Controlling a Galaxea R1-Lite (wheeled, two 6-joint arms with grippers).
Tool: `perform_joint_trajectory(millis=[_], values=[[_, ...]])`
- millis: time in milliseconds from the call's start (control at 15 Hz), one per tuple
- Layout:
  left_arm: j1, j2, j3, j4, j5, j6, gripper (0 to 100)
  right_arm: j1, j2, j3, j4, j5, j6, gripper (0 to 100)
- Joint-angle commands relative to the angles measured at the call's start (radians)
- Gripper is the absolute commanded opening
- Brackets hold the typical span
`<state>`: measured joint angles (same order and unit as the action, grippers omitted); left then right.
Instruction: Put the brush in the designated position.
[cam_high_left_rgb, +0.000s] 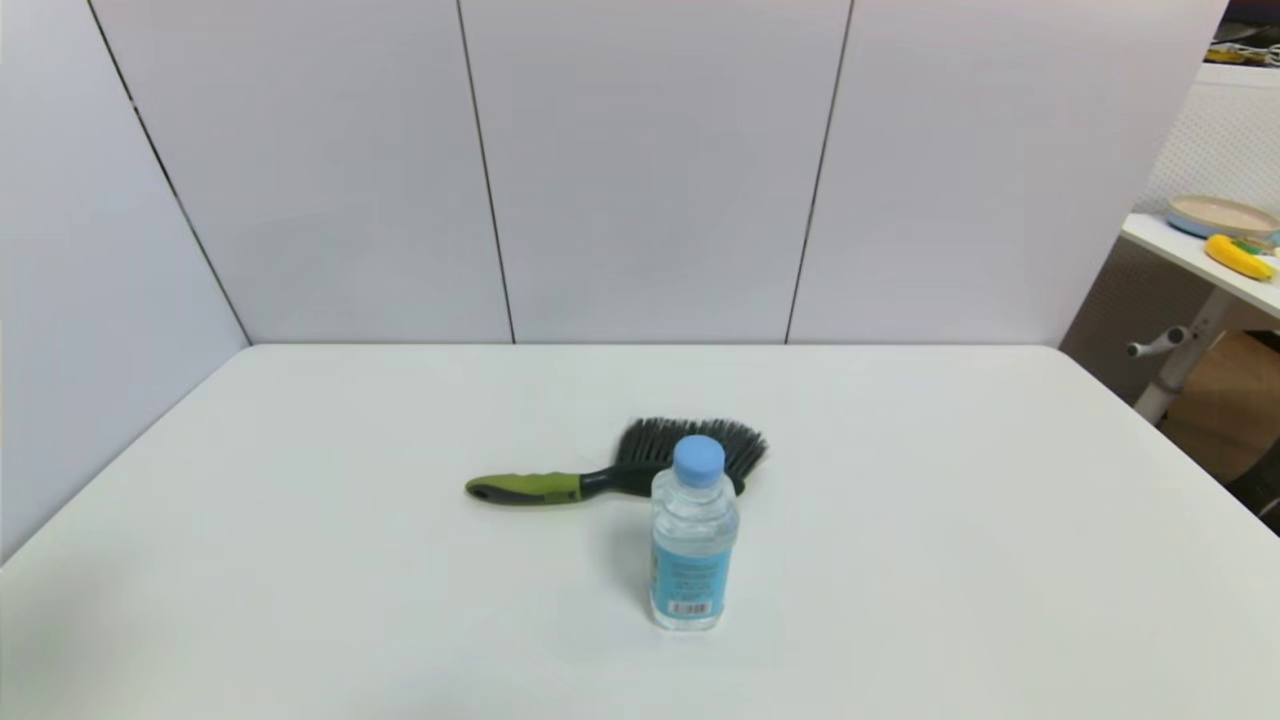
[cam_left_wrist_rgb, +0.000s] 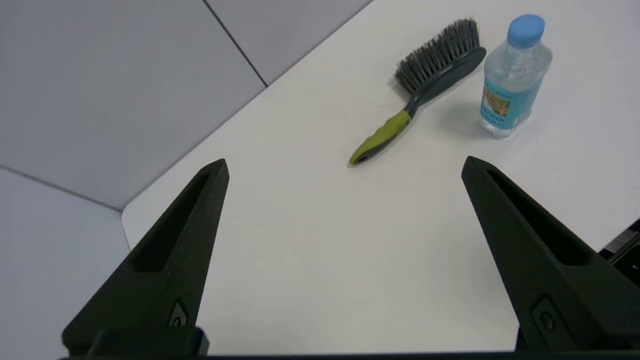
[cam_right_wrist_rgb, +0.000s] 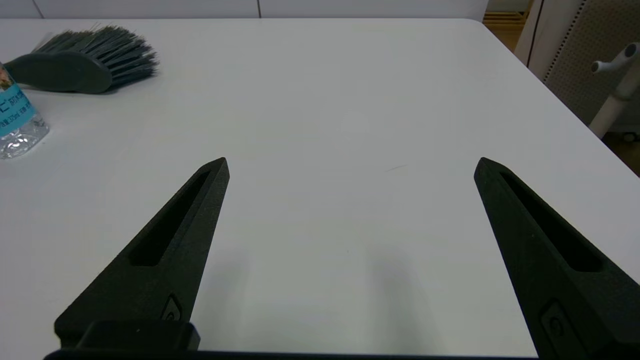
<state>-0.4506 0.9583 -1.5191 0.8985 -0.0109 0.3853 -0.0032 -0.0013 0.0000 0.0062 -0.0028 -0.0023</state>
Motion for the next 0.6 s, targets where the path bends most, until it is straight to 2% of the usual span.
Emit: perform_joint_trajectory(millis=[67, 400, 533, 600], values=[[0.207, -0.319, 0.381, -0.151, -0.097, -0.095, 100, 0.000, 0.001, 0.002, 0.000, 0.000, -0.001, 100], [0.368, -0.500, 0.850, -0.467, -0.112, -0.114, 100, 0.000, 0.001, 0.002, 0.000, 0.000, -0.001, 100], [0.386, -0.598, 1.068, -0.633, -0.107, -0.149, 100, 0.000, 0.001, 0.002, 0.000, 0.000, -0.001, 100], [0.389, -0.645, 1.137, -0.665, -0.104, -0.160, 100, 0.000, 0.001, 0.002, 0.000, 0.000, -0.001, 100]])
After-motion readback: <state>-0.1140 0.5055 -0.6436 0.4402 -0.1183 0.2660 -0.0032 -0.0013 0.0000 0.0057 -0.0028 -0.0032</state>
